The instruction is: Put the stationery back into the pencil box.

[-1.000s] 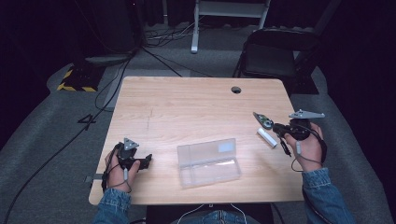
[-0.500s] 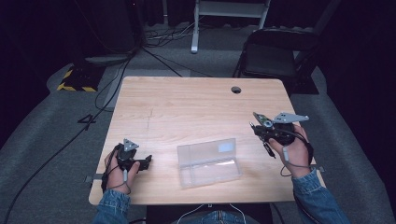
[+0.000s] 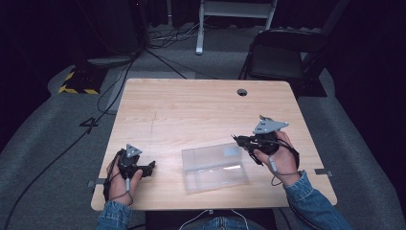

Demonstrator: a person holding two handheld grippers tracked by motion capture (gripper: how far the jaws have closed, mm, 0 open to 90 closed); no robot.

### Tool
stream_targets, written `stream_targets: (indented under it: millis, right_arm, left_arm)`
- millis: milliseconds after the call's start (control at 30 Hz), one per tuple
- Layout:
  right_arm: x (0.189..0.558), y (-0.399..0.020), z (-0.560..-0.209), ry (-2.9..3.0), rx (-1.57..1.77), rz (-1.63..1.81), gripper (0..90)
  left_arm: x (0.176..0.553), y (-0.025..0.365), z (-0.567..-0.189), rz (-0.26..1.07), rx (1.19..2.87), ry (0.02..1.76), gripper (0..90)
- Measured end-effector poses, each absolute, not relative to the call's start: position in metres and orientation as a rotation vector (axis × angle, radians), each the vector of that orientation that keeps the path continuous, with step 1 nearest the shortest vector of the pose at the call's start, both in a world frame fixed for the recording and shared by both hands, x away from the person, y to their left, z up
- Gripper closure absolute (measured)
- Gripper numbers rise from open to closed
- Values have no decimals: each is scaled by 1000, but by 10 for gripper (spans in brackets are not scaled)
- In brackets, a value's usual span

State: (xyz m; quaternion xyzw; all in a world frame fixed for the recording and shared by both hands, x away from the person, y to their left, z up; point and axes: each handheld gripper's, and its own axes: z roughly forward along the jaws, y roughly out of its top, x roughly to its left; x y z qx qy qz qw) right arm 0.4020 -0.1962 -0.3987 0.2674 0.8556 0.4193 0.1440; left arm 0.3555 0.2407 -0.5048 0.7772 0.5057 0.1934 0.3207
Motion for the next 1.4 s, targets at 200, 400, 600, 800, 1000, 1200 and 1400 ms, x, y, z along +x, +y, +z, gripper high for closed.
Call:
stream_targets:
  millis: [200,400,600,800,1000,1200,1400]
  right_arm:
    - [400,-178,-404,2514,680,1215,807]
    - [399,-164,-412,2546,614,1232,807]
    - [396,-156,-419,2562,564,1252,807]
    - [391,-147,-426,2582,470,1247,807]
    - [390,-140,-433,2606,444,1244,807]
    - [389,-136,-440,2633,408,1233,806]
    - [387,-130,-446,2659,368,1213,806]
  left_arm:
    - [355,241,-505,513,2042,1331,155]
    - [354,240,-505,502,2036,1334,154]
    - [354,240,-505,503,2039,1334,151]
    - [355,240,-505,508,2041,1332,146]
    - [355,240,-505,508,2041,1332,146]
    - [355,240,-505,508,2041,1332,146]
    - [355,240,-505,509,2041,1332,146]
